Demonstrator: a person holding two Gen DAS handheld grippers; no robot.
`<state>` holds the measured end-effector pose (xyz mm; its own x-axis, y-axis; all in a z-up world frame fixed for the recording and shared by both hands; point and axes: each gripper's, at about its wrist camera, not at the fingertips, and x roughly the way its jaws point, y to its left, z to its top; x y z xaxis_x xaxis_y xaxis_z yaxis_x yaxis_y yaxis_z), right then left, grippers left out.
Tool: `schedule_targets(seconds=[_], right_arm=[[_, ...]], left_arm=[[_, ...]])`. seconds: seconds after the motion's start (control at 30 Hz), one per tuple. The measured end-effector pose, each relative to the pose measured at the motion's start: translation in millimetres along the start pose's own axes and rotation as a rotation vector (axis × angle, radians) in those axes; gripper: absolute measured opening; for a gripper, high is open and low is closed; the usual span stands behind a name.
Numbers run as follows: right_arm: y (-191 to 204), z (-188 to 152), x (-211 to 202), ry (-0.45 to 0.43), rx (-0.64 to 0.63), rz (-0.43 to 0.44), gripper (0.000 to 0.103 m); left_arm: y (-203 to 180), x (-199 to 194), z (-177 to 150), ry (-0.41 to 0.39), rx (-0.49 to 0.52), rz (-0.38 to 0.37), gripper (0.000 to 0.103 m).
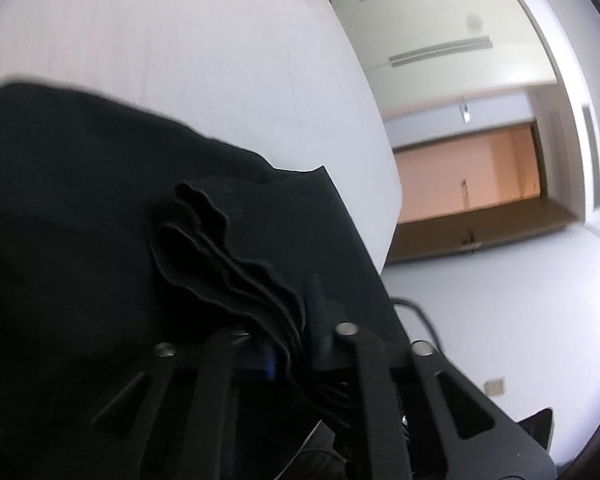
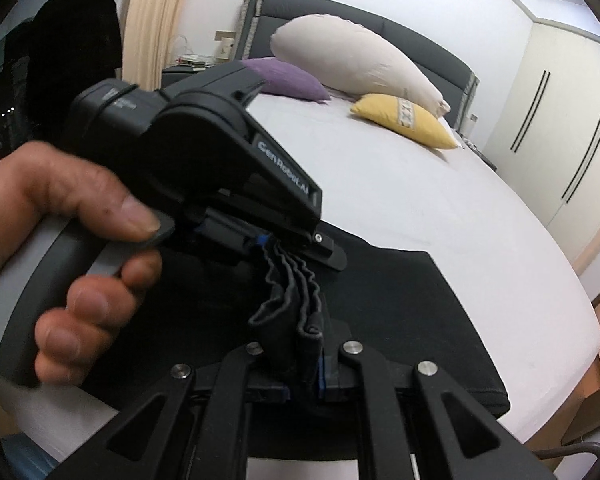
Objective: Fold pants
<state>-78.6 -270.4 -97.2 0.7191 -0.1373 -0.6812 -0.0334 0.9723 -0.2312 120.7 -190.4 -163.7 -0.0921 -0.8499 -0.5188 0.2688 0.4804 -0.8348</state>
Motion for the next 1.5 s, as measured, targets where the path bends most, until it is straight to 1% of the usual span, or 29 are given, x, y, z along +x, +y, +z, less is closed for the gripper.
schedule_targets(seconds=[0.1,0.2,0.3,0.37,0.4,0.5,0.57,0.67,0.7,0.77,0.87,0.93,0.97,1.03,1.07,1.1,1.13,1.2,1.23,1.27,1.3,1.33,1.37,1.4,1.43,1.47,1.5], right_arm=[[12.6,3.4,-0.4,-0.009,-0.031,0.021,0.01],[31.3,10.8,-0.6,-0.014,-0.067,0.052,0.01],[49.0,13.9,6.9,-0.007,-0.112,0.077,0.01],[57.5,13.3,13.2,0.014,-0.133,0.096,0.01],[61.9,13.6,16.9,0.022,-0.139,0.107,0.01],[76.2,12.5,20.7,0.035,-0.16,0.132,0.01],[84.4,11.0,20.3,0.038,-0.179,0.145,0.01],[89.8,8.3,17.3,0.045,-0.196,0.159,0.01],[90.7,9.0,17.7,0.047,-0.201,0.165,0.01],[87.9,11.2,19.4,0.048,-0.208,0.17,0.01],[91.3,9.1,17.5,0.056,-0.223,0.18,0.01],[94.3,4.8,16.3,0.062,-0.235,0.184,0.01],[87.9,9.3,22.6,0.067,-0.238,0.187,0.01],[88.8,8.4,28.8,0.081,-0.249,0.189,0.01],[75.3,19.5,40.3,0.09,-0.251,0.191,0.01],[74.4,18.4,45.2,0.105,-0.25,0.195,0.01],[63.8,25.6,57.4,0.119,-0.238,0.207,0.014],[57.5,25.1,61.5,0.138,-0.185,0.232,0.015],[53.9,26.4,62.1,0.148,-0.162,0.248,0.02],[47.5,29.3,62.6,0.165,-0.129,0.276,0.031],[39.5,33.5,63.6,0.175,-0.103,0.301,0.036],[34.7,35.0,62.7,0.178,-0.087,0.319,0.048],[24.8,37.7,58.9,0.185,-0.058,0.372,0.054],[18.8,38.7,55.9,0.189,-0.041,0.404,0.055],[6.9,40.8,50.0,0.193,-0.013,0.465,0.055],[-3.9,42.5,45.5,0.19,0.009,0.511,0.055],[-25.8,46.3,40.0,0.173,0.054,0.569,0.055]], left_arm=[[-10.8,-5.8,4.0,0.032,0.093,0.063,0.006],[-13.5,-16.3,8.7,0.074,0.169,0.132,0.006],[-9.9,-26.5,9.2,0.104,0.206,0.193,0.006],[-4.6,-31.6,8.5,0.115,0.225,0.232,0.006],[-2.4,-31.3,0.8,0.119,0.23,0.242,0.006],[9.2,-38.8,-4.2,0.127,0.22,0.259,0.006],[21.9,-45.9,-13.7,0.127,0.211,0.259,0.006],[25.5,-40.4,-17.7,0.124,0.205,0.265,0.006],[17.8,-30.2,-15.5,0.123,0.205,0.27,0.006],[15.3,-26.4,-18.2,0.118,0.211,0.28,0.006],[23.6,-45.6,-28.4,0.117,0.213,0.286,0.006],[28.0,-48.4,-32.0,0.118,0.205,0.288,0.006],[31.1,-50.9,-33.7,0.118,0.201,0.289,0.006],[35.7,-49.8,-35.9,0.116,0.185,0.284,0.007],[40.0,-51.3,-36.9,0.111,0.175,0.276,0.007],[39.2,-44.4,-34.1,0.107,0.163,0.265,0.007],[41.7,-47.0,-33.1,0.105,0.158,0.259,0.007],[43.1,-51.5,-32.7,0.105,0.158,0.267,0.008],[41.9,-55.5,-32.7,0.1,0.168,0.285,0.01],[38.6,-58.2,-32.3,0.092,0.179,0.308,0.012],[38.2,-68.0,-33.4,0.083,0.184,0.323,0.012],[37.4,-74.5,-33.1,0.073,0.185,0.337,0.013],[35.0,-80.0,-33.1,0.061,0.19,0.373,0.013],[33.4,-86.0,-33.5,0.053,0.2,0.434,0.013],[33.1,-91.1,-34.2,0.045,0.204,0.49,0.012],[32.5,-95.9,-35.2,0.032,0.202,0.528,0.012],[29.7,-100.7,-36.8,0.013,0.202,0.544,0.012]])
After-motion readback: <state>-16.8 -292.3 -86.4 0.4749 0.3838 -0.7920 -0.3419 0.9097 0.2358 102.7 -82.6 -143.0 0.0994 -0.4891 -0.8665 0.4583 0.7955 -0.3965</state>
